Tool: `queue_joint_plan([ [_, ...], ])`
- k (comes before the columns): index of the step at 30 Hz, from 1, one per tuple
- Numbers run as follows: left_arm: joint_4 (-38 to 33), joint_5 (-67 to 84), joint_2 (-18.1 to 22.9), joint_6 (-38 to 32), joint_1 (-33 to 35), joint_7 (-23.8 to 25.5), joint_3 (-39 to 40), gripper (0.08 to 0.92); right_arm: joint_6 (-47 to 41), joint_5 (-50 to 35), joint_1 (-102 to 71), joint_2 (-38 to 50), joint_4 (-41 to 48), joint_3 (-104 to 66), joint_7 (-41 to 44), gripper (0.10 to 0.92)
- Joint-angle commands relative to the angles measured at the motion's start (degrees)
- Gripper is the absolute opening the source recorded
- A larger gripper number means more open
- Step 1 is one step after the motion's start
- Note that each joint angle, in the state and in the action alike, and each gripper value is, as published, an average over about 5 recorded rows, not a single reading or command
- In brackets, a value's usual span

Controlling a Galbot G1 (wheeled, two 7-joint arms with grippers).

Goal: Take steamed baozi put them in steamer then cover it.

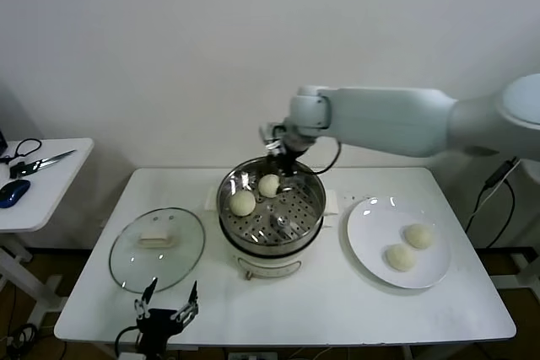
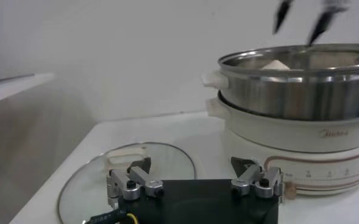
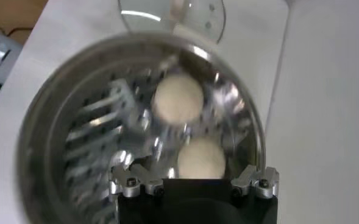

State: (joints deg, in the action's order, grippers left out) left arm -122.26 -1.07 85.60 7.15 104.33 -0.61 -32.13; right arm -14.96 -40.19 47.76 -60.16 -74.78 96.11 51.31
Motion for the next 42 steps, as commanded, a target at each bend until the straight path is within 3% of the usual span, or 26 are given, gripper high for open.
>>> queue_joint_plan([
  [1,0.1,-0.6,0.0,-0.2,0.0,0.1,0.0,0.823,5.3,7.9,3.6,21.4,-6.6,6.4,6.5,0.823],
  [13,0.2,-0.3,0.0,-0.2,-0.1,0.2,-0.4,0.823,3.5,19.7,-15.6,30.1,-5.3,-4.7,3.6,0.823],
  [42,1.0,-0.5,0.2,-0.4,0.0,0.2,-0.4,0.823,1.4,27.4,-37.8,24.1,6.6,-24.1,1.4,0.815],
])
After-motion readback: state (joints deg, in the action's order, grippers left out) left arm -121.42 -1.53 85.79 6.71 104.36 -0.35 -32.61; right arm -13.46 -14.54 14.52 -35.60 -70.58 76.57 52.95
